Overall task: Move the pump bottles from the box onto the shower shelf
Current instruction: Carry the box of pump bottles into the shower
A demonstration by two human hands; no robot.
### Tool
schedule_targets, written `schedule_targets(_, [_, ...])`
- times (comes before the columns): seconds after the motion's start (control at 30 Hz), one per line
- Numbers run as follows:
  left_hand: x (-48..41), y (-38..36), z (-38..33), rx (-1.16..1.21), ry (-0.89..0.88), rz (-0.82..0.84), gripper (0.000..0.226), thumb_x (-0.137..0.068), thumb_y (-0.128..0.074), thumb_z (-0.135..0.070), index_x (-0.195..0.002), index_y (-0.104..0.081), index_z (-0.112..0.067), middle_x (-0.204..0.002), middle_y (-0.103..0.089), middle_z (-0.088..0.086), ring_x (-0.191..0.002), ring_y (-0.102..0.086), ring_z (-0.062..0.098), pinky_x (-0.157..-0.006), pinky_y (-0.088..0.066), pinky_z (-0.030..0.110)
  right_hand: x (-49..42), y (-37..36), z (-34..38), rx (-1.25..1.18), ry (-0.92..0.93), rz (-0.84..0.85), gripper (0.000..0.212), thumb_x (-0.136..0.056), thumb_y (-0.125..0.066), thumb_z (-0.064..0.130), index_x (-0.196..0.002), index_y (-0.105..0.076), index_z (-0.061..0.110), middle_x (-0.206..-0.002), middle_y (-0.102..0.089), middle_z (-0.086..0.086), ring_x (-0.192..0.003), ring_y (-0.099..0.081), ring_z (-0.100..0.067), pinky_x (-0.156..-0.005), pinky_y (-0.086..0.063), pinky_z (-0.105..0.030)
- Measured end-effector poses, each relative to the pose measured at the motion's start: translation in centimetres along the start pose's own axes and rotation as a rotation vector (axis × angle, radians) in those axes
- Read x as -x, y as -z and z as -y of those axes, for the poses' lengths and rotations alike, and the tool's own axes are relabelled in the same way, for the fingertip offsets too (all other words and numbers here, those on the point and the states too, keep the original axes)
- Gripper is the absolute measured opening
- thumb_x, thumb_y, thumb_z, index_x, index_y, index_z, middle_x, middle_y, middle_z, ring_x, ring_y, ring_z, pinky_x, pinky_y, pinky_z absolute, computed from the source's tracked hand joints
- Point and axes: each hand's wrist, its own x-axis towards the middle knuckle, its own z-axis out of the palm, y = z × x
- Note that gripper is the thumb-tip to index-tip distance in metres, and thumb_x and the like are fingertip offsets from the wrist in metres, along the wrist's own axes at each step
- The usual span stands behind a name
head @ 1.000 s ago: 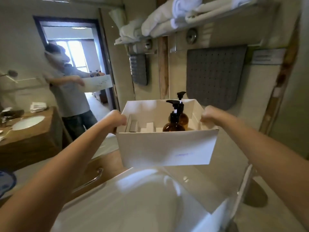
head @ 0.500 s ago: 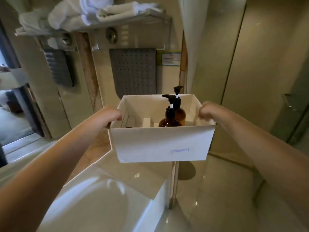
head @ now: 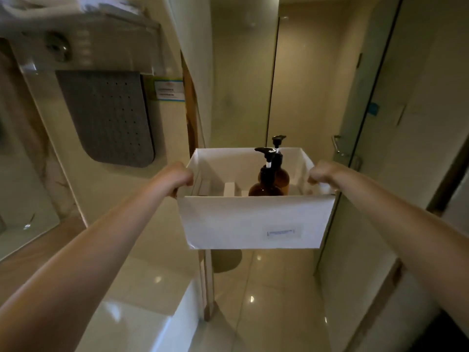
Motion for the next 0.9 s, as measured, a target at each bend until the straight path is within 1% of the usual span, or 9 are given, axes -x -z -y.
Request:
schedule_targets(0.07, [-0.7, -0.7, -1.4, -0.014, -0.015, 0.022, 0.011, -0.085, -0.057, -0.008, -0.093, -0.051, -0.010, -0.073, -0.048, 0.007, -0.063, -0.048, 0.023, -0.042, -0.037, 0.029, -0.2, 0.8, -1.0, 0.016, -0.033, -0.026, 0.033, -0.086, -0.054, 0.001, -0.118, -0.054, -0.005, -0.114, -0.056, -0.021, -0.097, -0.054, -0.032, -0.069, -0.040, -0.033])
schedule_targets(0.13, [-1.8, -1.6, -3.1, -0.020, -0.027, 0.033, 0.015, -0.084, -0.057, -0.006, -0.098, -0.053, -0.007, -0.074, -0.049, 0.009, -0.065, -0.048, 0.025, -0.042, -0.037, 0.031, -0.5, 1.8, -2.1, 0.034, -0.064, -0.060, 0.031, -0.085, -0.055, 0.001, -0.115, -0.055, -0.005, -0.103, -0.056, -0.019, -0.092, -0.055, -0.031, -0.064, -0.040, -0.031])
schedule_targets(0.2, [-3.0, -2.4, -4.6, -0.035, -0.049, 0.054, 0.019, -0.083, -0.058, -0.006, -0.101, -0.055, -0.005, -0.074, -0.049, 0.010, -0.063, -0.048, 0.026, -0.043, -0.037, 0.032, -0.8, 2.4, -3.1, 0.044, -0.103, -0.088, 0.024, -0.084, -0.056, 0.002, -0.108, -0.057, -0.004, -0.091, -0.055, -0.015, -0.086, -0.054, -0.029, -0.064, -0.041, -0.031])
schedule_targets(0.27, [-4.2, -3.2, -5.7, -0.062, -0.072, 0.077, 0.017, -0.082, -0.059, -0.006, -0.098, -0.053, -0.007, -0.072, -0.048, 0.011, -0.061, -0.047, 0.025, -0.044, -0.039, 0.029, -1.2, 2.9, -3.9, 0.049, -0.140, -0.105, 0.013, -0.085, -0.055, 0.003, -0.098, -0.057, 0.001, -0.078, -0.054, -0.011, -0.083, -0.055, -0.028, -0.063, -0.042, -0.031])
schedule_targets(0.37, [-6.1, -4.2, -6.8, -0.102, -0.098, 0.110, 0.015, -0.081, -0.059, -0.008, -0.092, -0.050, -0.007, -0.073, -0.050, 0.011, -0.062, -0.050, 0.025, -0.043, -0.038, 0.027, -2.1, 3.4, -4.5, 0.045, -0.194, -0.130, 0.003, -0.085, -0.053, 0.003, -0.088, -0.054, 0.004, -0.068, -0.050, -0.009, -0.076, -0.054, -0.027, -0.048, -0.038, -0.026])
schedule_targets(0.47, [-7.6, -5.2, -7.8, -0.139, -0.127, 0.146, 0.014, -0.083, -0.057, -0.008, -0.093, -0.049, -0.004, -0.073, -0.050, 0.012, -0.061, -0.051, 0.024, -0.040, -0.036, 0.027, -3.1, 3.8, -4.9, 0.016, -0.263, -0.131, 0.003, -0.086, -0.054, 0.002, -0.088, -0.055, 0.003, -0.069, -0.052, -0.011, -0.064, -0.054, -0.023, -0.042, -0.035, -0.025])
schedule_targets(0.53, [-8.7, -5.6, -8.6, -0.165, -0.159, 0.153, 0.015, -0.084, -0.056, -0.008, -0.093, -0.047, -0.003, -0.072, -0.047, 0.013, -0.060, -0.049, 0.025, -0.040, -0.035, 0.028, -3.7, 3.8, -5.0, -0.011, -0.285, -0.137, 0.011, -0.086, -0.053, 0.000, -0.097, -0.057, -0.001, -0.071, -0.052, -0.011, -0.060, -0.051, -0.022, -0.044, -0.036, -0.026])
schedule_targets(0.7, [-12.1, -6.1, -9.7, -0.153, -0.245, 0.180, 0.018, -0.083, -0.056, -0.008, -0.094, -0.042, -0.002, -0.071, -0.044, 0.013, -0.059, -0.048, 0.025, -0.045, -0.038, 0.028, -5.9, 3.6, -5.2, -0.059, -0.325, -0.160, 0.028, -0.086, -0.054, -0.001, -0.114, -0.054, -0.007, -0.096, -0.054, -0.019, -0.084, -0.054, -0.028, -0.065, -0.043, -0.032])
schedule_targets(0.9, [-16.0, -7.5, -10.7, -0.132, -0.312, 0.203, 0.014, -0.080, -0.056, -0.004, -0.089, -0.046, 0.000, -0.068, -0.044, 0.012, -0.054, -0.045, 0.026, -0.041, -0.034, 0.025, -8.8, 3.6, -5.2, -0.035, -0.348, -0.198, 0.026, -0.085, -0.057, 0.002, -0.110, -0.057, -0.007, -0.092, -0.055, -0.018, -0.082, -0.055, -0.028, -0.058, -0.041, -0.030])
